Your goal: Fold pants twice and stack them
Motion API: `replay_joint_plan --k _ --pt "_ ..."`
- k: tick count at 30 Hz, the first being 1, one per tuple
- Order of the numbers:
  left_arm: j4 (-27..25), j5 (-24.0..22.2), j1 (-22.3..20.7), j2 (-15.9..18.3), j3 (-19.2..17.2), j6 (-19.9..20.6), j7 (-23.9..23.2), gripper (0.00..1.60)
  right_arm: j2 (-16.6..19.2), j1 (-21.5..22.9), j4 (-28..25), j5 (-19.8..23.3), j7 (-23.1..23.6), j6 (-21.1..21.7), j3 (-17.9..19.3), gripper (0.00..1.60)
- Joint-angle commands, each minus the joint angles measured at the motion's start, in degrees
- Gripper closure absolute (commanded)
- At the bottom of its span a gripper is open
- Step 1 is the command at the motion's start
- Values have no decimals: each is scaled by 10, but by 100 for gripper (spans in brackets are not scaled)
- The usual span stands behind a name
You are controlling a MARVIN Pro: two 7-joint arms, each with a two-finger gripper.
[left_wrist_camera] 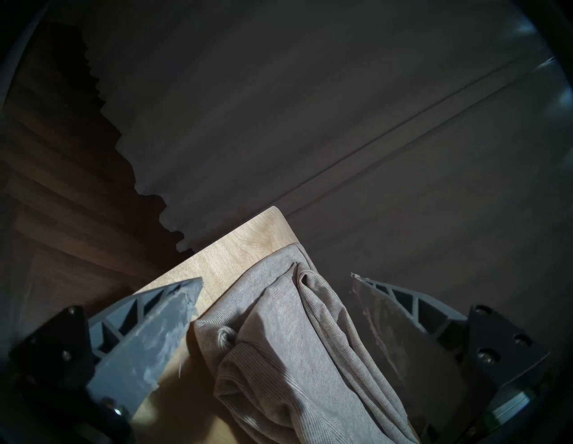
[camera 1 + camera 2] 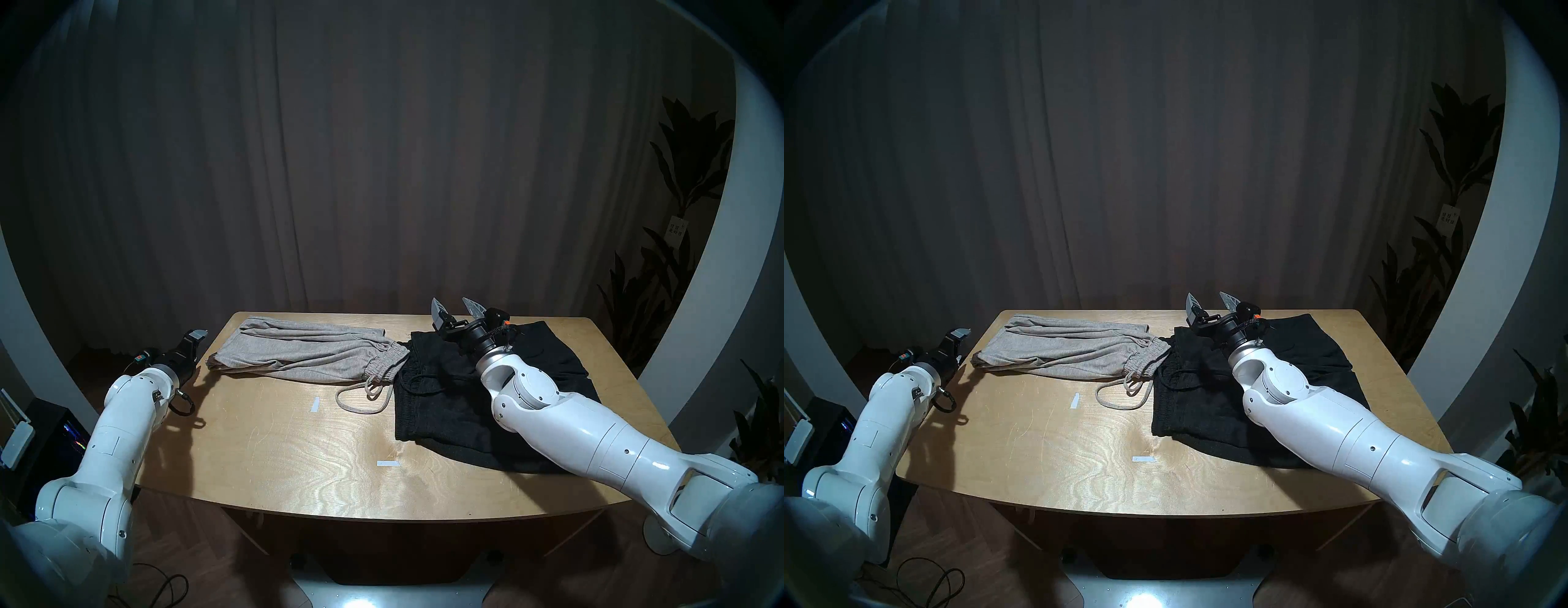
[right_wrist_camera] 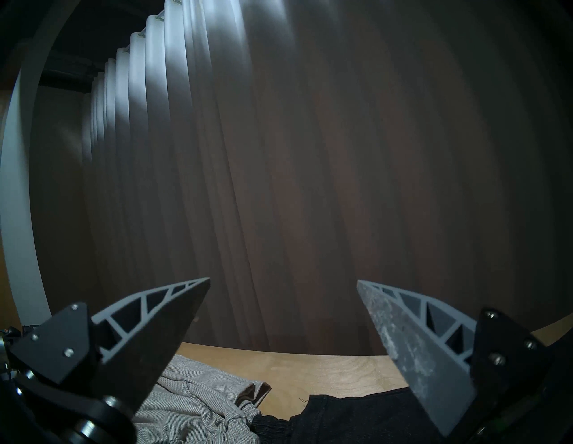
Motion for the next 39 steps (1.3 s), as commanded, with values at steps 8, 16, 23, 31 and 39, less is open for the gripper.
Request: replay_joint_plan --k 8,16,23,31,39 --pt "-63 -2 8 -12 1 -6 71 0 32 -8 -52 -17 -11 -11 7 0" --pt "-95 -2 20 -24 3 -7 122 0 49 -17 -75 -26 -24 -13 7 0" --pt "-121 0 35 -31 1 -12 176 0 63 -24 -97 -32 -36 -14 7 0" --pt "-163 3 55 -38 -3 -22 241 0 79 -34 -125 -40 -52 -15 8 0" --pt "-221 5 75 -47 -11 -28 307 0 100 -45 -159 -48 -73 -16 9 0"
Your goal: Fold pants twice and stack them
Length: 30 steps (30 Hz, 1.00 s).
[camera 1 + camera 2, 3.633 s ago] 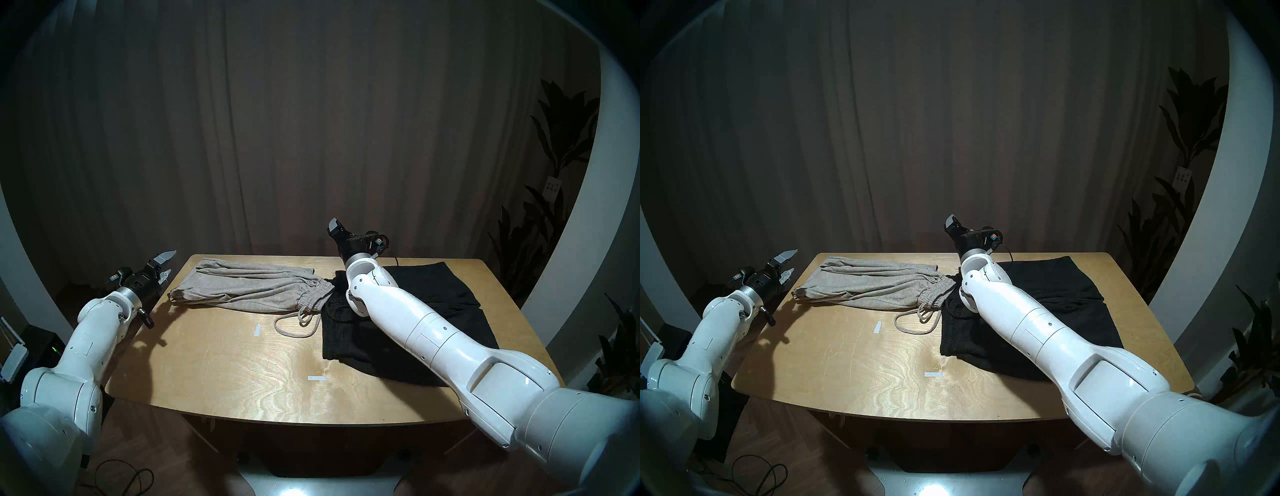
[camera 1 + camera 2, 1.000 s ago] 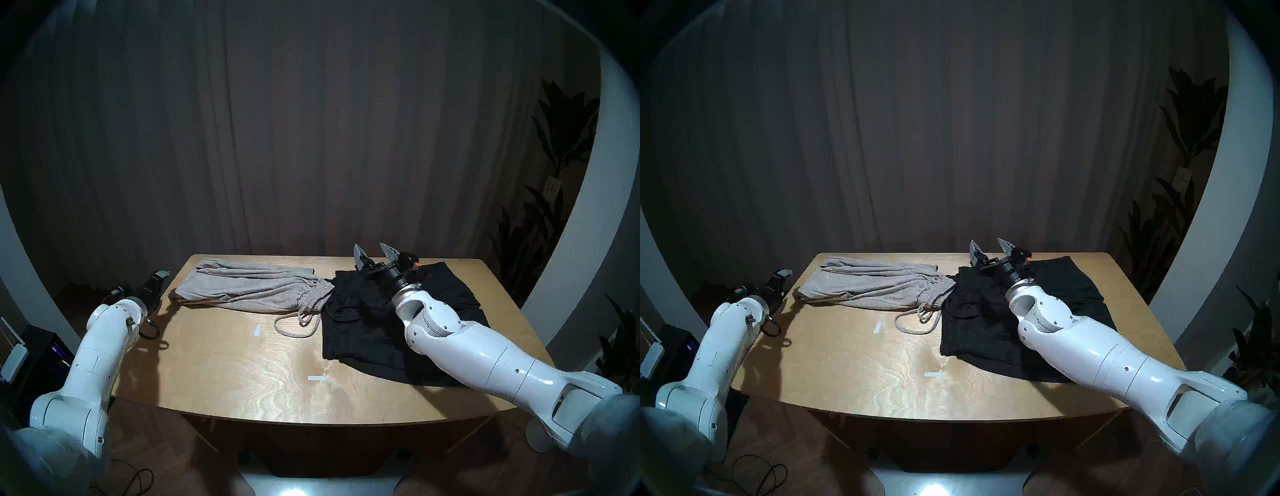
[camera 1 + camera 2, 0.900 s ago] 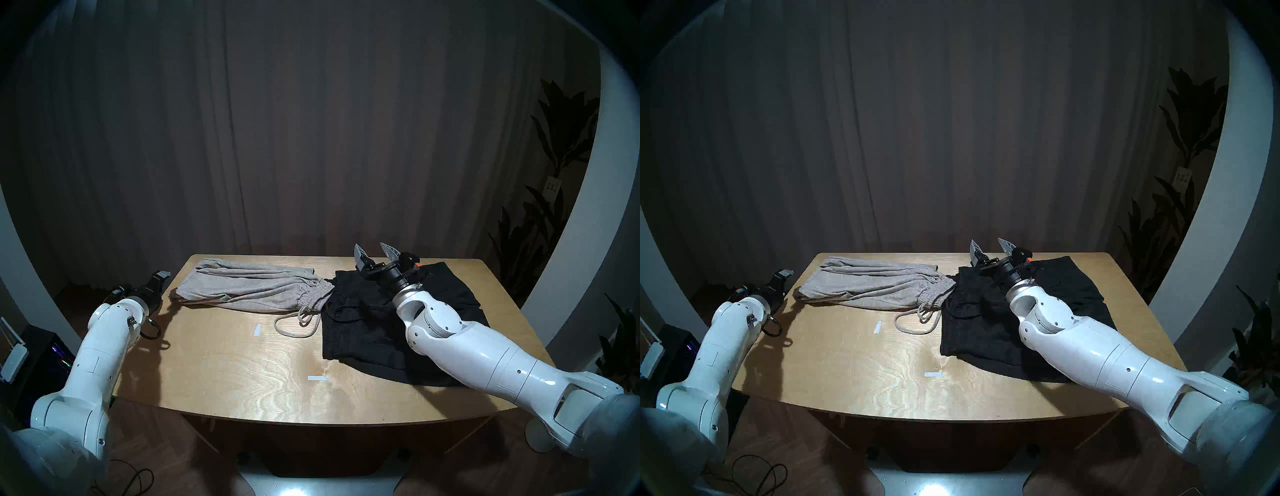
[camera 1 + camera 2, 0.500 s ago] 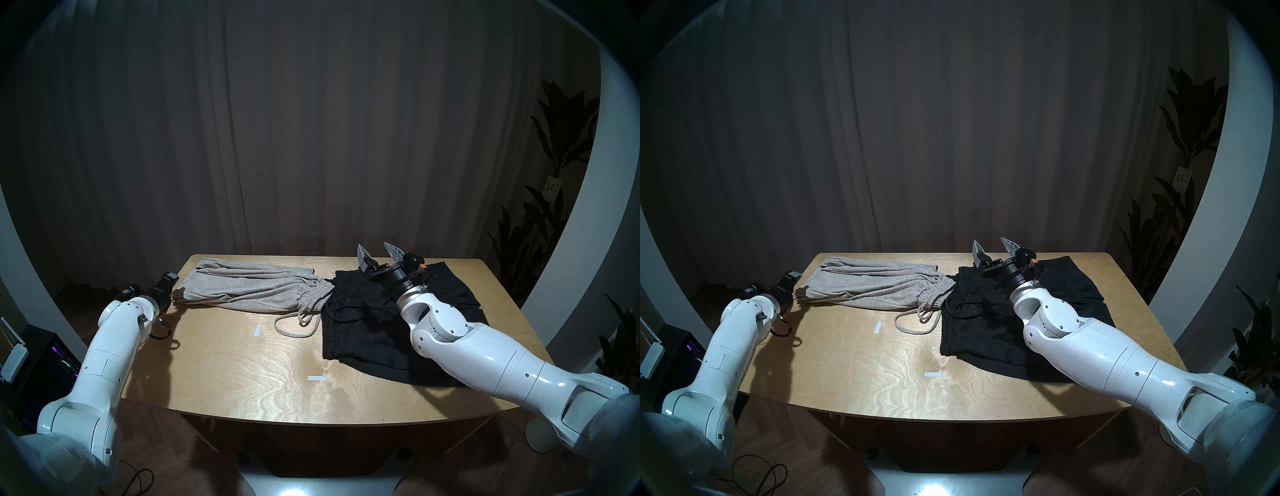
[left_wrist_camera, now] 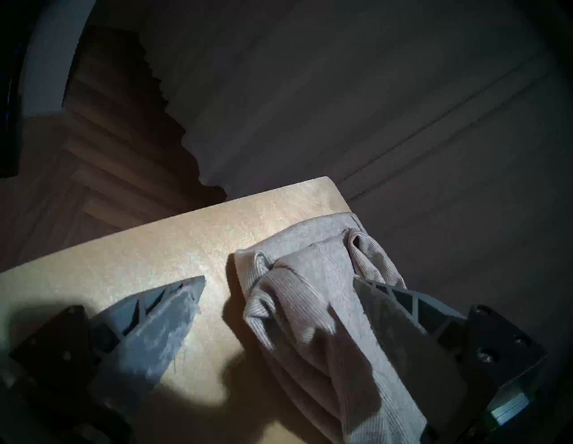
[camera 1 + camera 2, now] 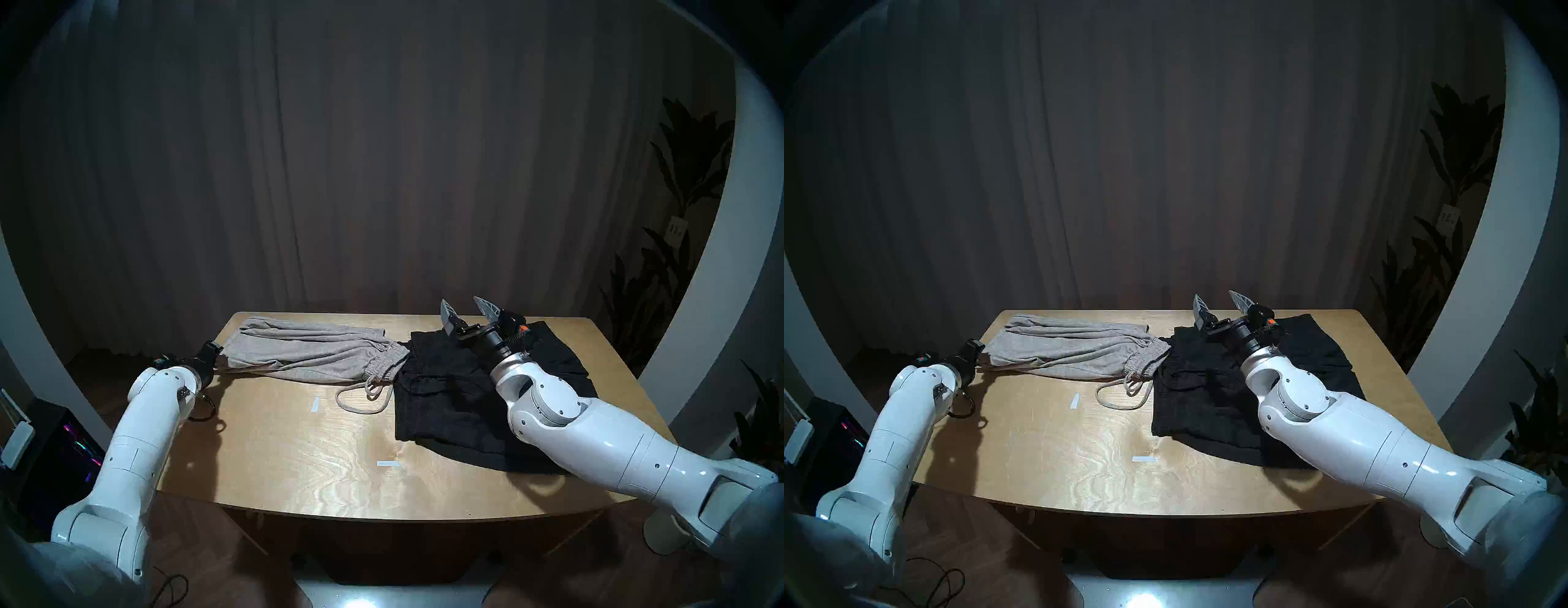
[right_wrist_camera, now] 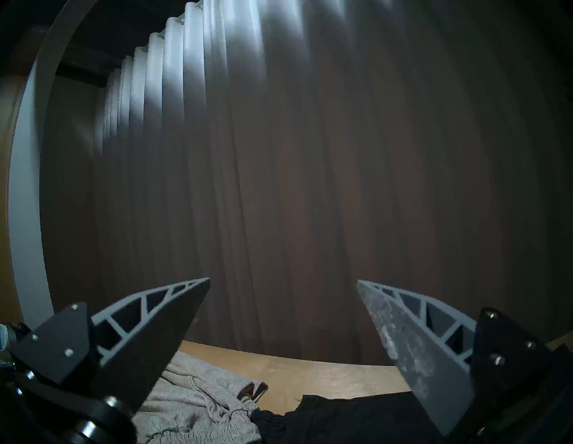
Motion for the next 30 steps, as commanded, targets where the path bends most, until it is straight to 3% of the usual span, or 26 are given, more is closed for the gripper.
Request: replay_joint_plan --k 1,15,21,22,30 --pt "-63 -2 14 -5 -10 -7 49 0 22 -7 -43 -8 -16 -8 8 0" --pt "-174 -33 83 -17 -70 -32 157 0 67 -38 -131 -28 -92 3 13 0" --pt "-220 -55 126 -12 -101 -29 132 0 83 -49 -167 -38 -138 16 13 0" --pt "-224 -66 133 -12 -108 -22 107 0 84 -49 -170 -40 -142 18 13 0" --pt "-288 -91 213 -10 -147 -17 35 0 87 -57 -203 -52 -207 51 11 0"
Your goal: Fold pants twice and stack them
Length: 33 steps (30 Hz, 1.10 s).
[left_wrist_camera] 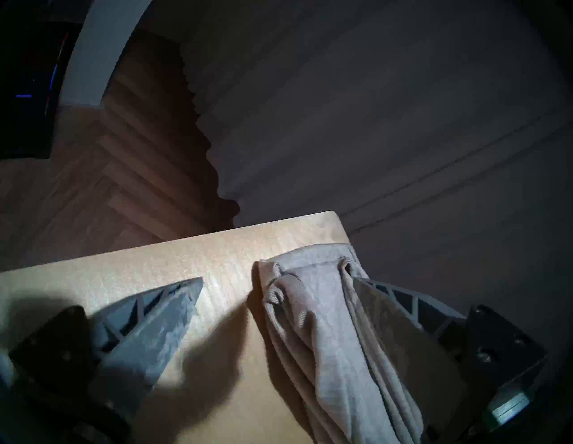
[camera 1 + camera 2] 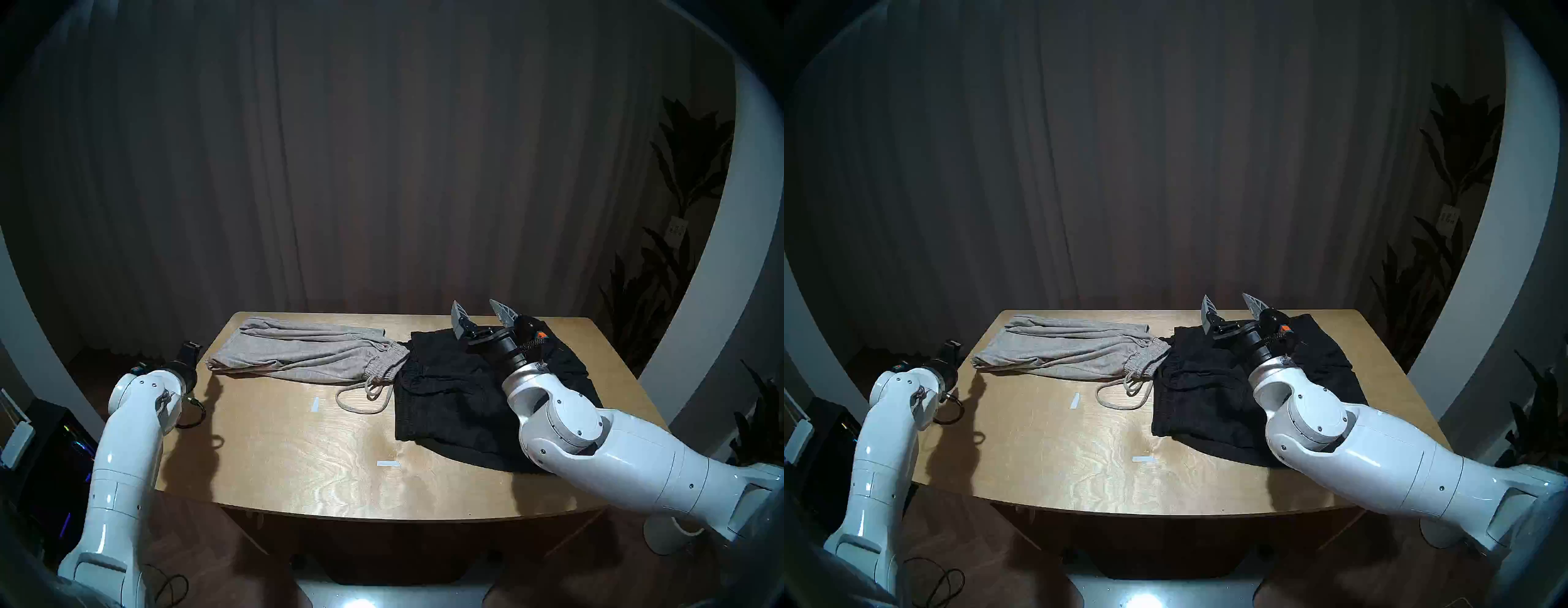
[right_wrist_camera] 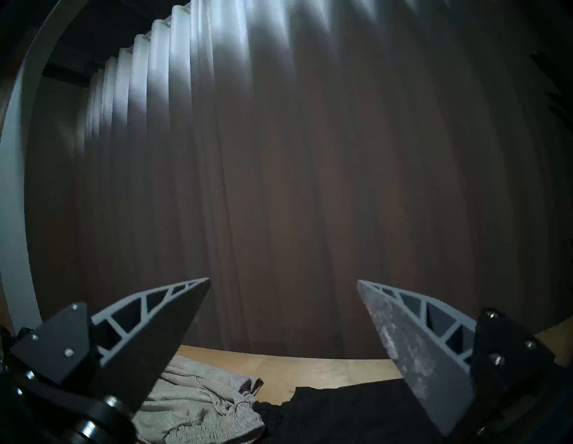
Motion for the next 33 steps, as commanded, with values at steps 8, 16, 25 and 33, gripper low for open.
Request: replay_joint_plan --k 8,16,25,33 --pt "-16 -11 66 21 -22 26 -129 0 -64 22 37 41 -80 27 -6 0" --pt "13 -1 38 24 -5 28 -178 0 -86 74 127 46 6 58 -7 0" --pt "56 3 0 30 16 33 -185 0 -90 103 167 54 79 72 -17 0" --pt "117 17 -43 32 34 33 -174 0 -85 101 190 75 168 63 -12 0"
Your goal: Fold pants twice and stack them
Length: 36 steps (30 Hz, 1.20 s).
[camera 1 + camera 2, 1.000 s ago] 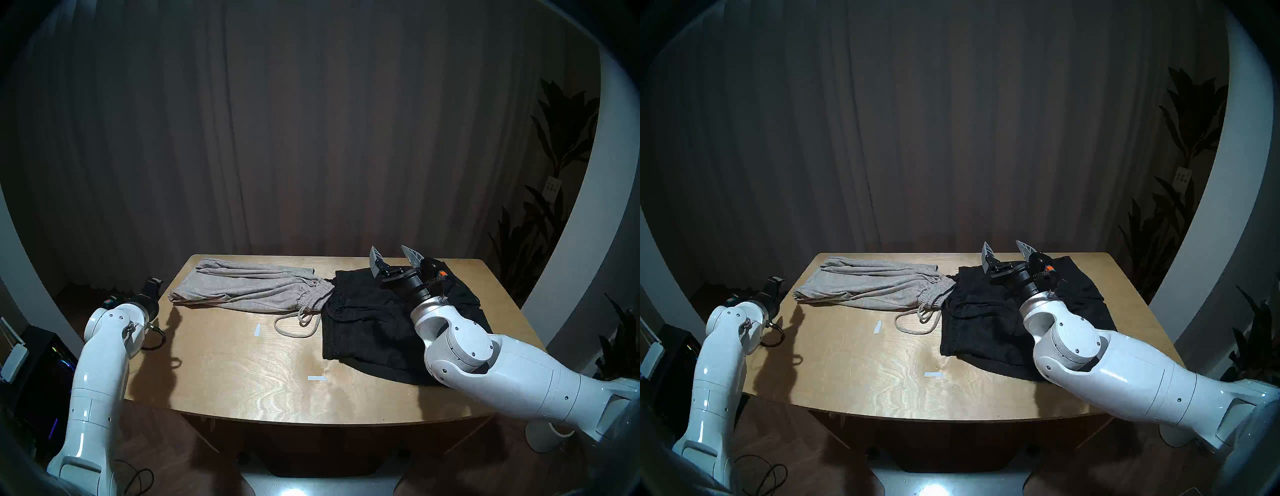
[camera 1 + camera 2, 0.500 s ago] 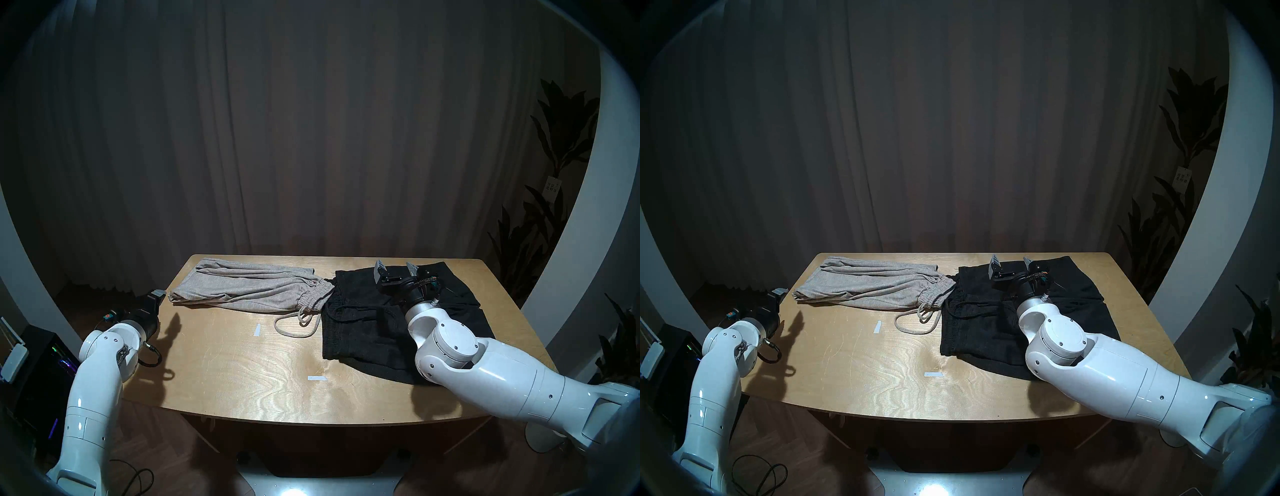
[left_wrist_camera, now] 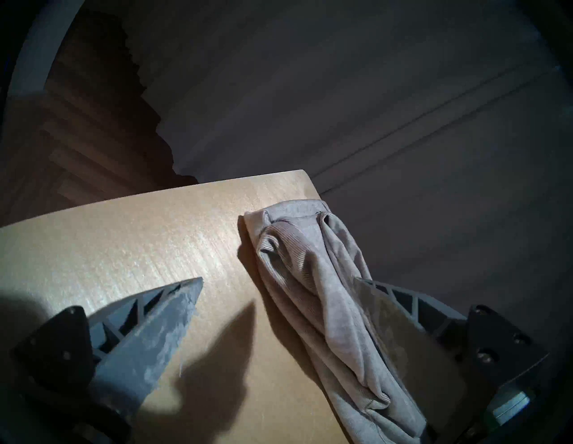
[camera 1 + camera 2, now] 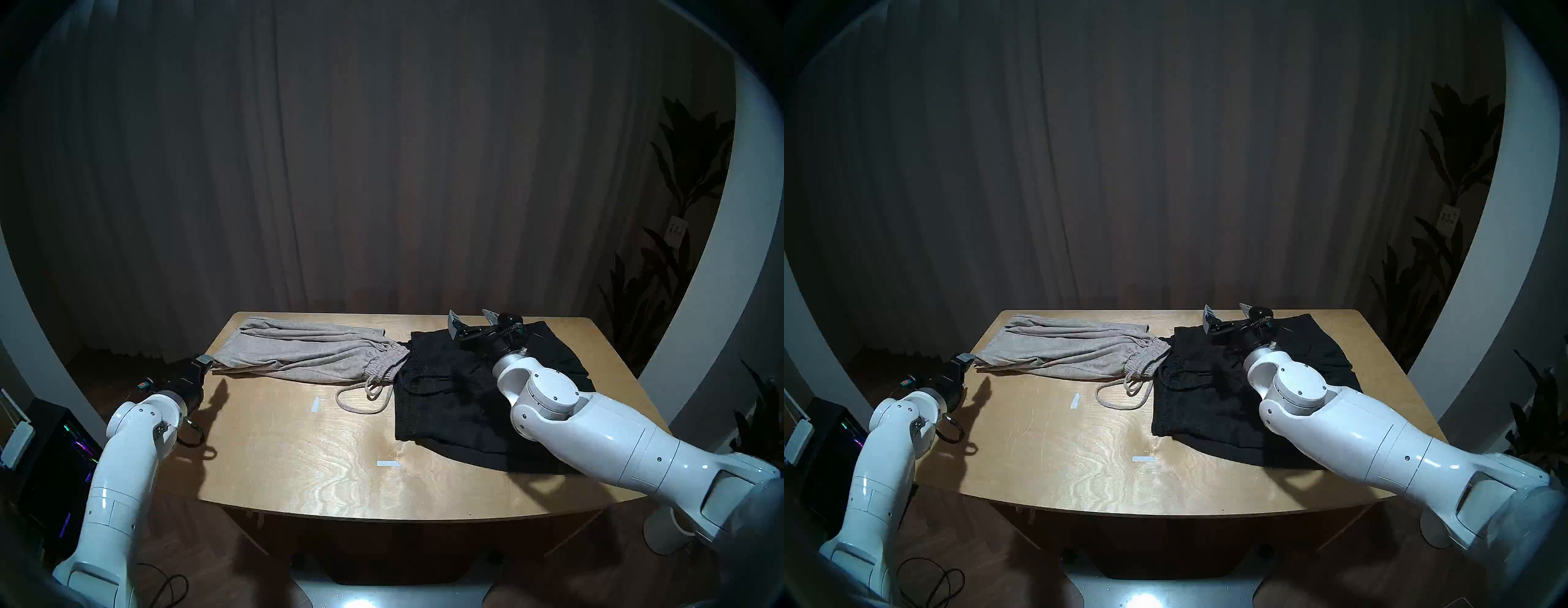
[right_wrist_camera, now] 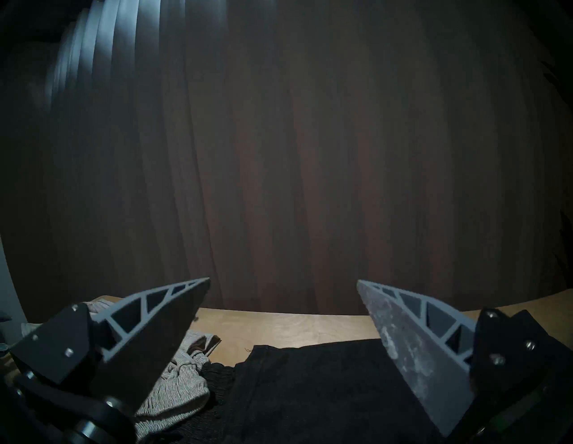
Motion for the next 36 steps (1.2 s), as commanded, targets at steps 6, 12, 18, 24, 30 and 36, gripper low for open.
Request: replay_joint_plan --k 6,12,18,24,30,36 --pt "42 9 -69 12 10 -6 -18 0 -3 21 16 14 82 -19 8 0" --pt "56 18 -85 18 25 0 -25 0 -3 24 22 14 91 -25 10 0" --pt "73 29 -102 22 44 3 -36 0 -1 25 23 16 94 -27 12 0" --pt "99 43 -132 24 62 5 -39 0 1 22 19 18 95 -28 13 0" --pt "134 57 -166 25 82 8 -49 0 5 21 16 15 95 -30 13 0" --pt "161 65 -192 22 99 15 -59 0 9 18 14 13 93 -34 13 0"
